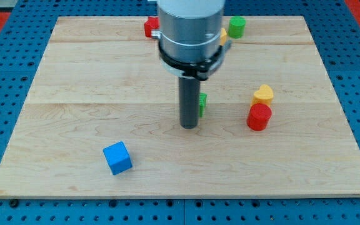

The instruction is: Slide the green star to the yellow hexagon

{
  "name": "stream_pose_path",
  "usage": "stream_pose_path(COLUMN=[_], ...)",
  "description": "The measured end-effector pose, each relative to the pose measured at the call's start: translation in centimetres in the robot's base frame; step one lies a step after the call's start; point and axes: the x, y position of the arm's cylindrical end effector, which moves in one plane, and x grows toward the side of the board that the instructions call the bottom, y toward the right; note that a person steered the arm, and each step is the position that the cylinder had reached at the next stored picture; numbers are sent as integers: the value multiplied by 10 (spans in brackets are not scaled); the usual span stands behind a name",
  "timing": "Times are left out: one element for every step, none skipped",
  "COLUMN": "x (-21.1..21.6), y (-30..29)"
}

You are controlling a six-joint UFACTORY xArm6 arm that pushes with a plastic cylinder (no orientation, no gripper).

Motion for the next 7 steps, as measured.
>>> stream_pose_path(x=[-8, -29, -54, -80, -87, -77, -52], y=[4, -14, -30, -36, -15, 18, 32])
